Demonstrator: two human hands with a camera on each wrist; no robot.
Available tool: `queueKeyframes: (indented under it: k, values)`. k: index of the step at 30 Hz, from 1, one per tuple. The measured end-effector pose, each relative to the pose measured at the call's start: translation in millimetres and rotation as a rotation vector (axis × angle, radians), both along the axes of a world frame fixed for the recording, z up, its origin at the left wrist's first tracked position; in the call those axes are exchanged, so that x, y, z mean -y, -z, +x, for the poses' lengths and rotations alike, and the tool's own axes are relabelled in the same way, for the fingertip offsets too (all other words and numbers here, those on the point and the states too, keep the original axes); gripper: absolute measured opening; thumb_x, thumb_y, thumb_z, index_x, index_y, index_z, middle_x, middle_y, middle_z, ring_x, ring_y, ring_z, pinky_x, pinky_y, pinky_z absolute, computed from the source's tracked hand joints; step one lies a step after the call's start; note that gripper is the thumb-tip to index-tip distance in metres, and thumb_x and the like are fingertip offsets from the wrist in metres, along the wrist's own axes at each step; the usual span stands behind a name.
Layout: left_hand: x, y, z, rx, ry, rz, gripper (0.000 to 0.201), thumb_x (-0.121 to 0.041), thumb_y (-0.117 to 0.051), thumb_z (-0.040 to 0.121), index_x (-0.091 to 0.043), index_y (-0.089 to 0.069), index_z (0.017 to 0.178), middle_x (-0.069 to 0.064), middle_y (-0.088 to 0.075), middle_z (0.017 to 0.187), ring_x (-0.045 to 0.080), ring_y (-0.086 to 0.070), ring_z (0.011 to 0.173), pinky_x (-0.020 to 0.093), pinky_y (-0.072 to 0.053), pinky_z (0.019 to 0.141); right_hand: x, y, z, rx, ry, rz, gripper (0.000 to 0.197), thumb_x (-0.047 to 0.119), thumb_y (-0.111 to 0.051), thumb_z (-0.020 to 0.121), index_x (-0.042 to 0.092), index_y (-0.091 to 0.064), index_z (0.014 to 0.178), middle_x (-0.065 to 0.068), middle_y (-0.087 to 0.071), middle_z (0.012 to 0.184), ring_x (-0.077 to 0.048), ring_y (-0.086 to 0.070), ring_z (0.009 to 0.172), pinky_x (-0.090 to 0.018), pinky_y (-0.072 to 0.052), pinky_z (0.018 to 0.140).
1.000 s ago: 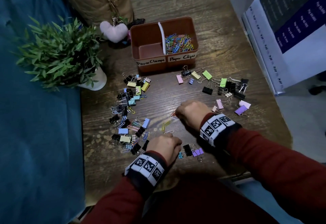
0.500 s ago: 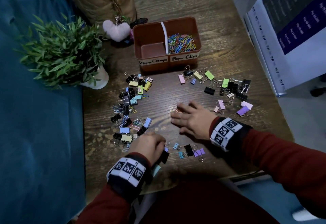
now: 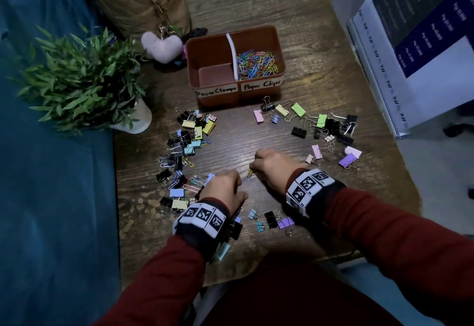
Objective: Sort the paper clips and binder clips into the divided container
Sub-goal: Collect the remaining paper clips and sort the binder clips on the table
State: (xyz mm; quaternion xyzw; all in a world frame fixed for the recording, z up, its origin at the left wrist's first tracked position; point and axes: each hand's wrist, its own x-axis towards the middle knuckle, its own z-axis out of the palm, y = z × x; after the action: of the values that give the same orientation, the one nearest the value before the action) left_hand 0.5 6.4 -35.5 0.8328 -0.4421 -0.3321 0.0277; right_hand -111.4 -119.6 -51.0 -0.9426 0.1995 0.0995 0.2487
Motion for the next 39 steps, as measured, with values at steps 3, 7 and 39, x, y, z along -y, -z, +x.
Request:
queueKeyframes:
  k: [3,7,39]
  values:
    - [11,3,-2,-0.021,-0.005,-0.054,0.050,-0.034,-0.072,0.077,-0.023,-0.051,0.121,0.002,-0.051,0.123,0.024,-0.054,0.108,0.033,-0.045,0.090,1,1,-9,0.083,0.159,0.125,0.034,0.007,-0.069,0.077,0.012,-0.067,0.111,-0.006,-0.061,0.106,-0.025,-0.057,0.101,-0.030,-0.045,0.088]
    - [29,13,-5,-0.049,0.011,-0.099,0.055,-0.027,-0.074,0.076,-0.020,-0.052,0.127,0.005,-0.052,0.123,0.027,-0.055,0.110,0.038,-0.046,0.095,15,-3,-29,0.069,0.387,0.155,0.046,0.009,-0.073,0.074,0.013,-0.063,0.119,-0.005,-0.061,0.110,-0.022,-0.055,0.107,-0.031,-0.043,0.098]
    - [39,-5,5,0.094,0.231,-0.084,0.024,-0.029,-0.055,0.088,-0.014,-0.069,0.102,0.009,-0.066,0.102,0.030,-0.062,0.094,0.031,-0.047,0.077,8,-13,-11,-0.072,-0.008,-0.172,0.018,0.006,-0.072,0.067,0.007,-0.062,0.082,-0.009,-0.060,0.082,-0.027,-0.062,0.077,-0.029,-0.050,0.059]
